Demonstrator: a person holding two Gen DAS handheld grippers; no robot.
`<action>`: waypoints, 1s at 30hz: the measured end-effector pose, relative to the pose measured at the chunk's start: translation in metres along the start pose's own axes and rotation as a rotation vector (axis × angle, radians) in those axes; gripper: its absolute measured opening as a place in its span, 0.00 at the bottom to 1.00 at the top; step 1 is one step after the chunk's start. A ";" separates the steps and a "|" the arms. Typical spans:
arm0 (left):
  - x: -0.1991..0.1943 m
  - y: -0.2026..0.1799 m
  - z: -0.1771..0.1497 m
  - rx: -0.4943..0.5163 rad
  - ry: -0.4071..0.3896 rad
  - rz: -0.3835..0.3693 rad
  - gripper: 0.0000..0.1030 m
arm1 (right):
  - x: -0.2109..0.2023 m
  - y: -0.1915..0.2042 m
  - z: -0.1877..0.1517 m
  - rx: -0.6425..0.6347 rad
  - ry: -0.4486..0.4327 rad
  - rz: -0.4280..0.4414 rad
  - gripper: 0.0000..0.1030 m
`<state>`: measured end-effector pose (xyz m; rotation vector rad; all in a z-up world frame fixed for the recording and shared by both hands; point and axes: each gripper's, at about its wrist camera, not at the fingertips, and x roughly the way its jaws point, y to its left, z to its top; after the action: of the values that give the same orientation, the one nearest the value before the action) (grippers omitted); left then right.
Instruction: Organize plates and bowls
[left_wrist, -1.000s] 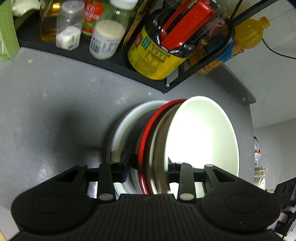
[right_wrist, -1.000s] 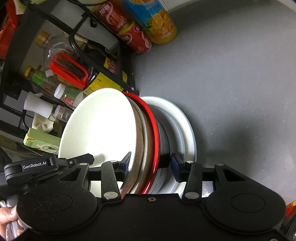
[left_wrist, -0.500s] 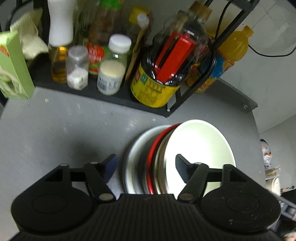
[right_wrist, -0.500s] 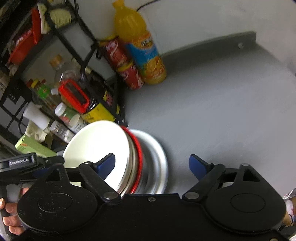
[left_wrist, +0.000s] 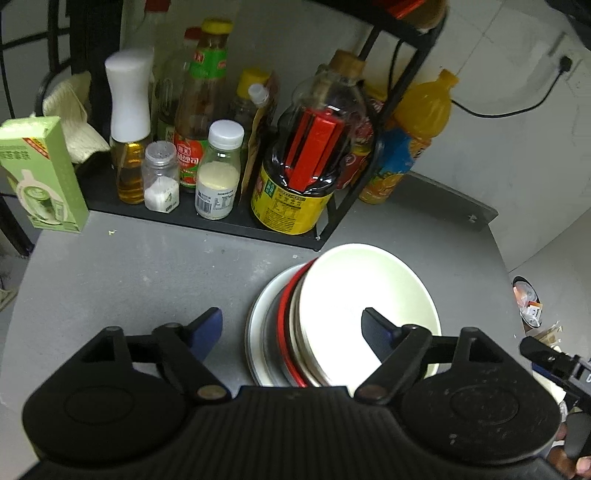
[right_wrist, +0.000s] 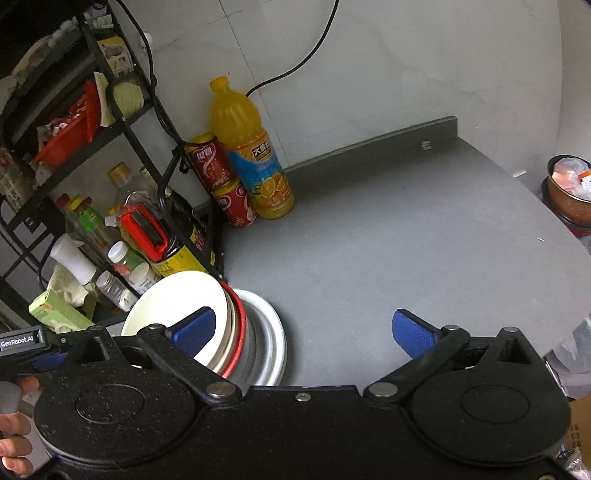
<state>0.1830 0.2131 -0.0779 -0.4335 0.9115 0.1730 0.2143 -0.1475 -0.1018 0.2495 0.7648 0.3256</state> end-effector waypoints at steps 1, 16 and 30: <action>-0.006 -0.001 -0.005 0.003 -0.011 0.005 0.82 | -0.005 -0.001 -0.002 -0.001 0.000 0.004 1.00; -0.067 -0.020 -0.063 0.064 -0.044 0.009 0.91 | -0.080 -0.001 -0.037 0.020 -0.087 -0.026 1.00; -0.117 -0.022 -0.105 0.108 -0.093 -0.010 0.99 | -0.126 0.020 -0.064 -0.063 -0.143 -0.061 1.00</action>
<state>0.0428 0.1523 -0.0347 -0.3272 0.8236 0.1334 0.0796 -0.1703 -0.0599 0.1878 0.6190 0.2708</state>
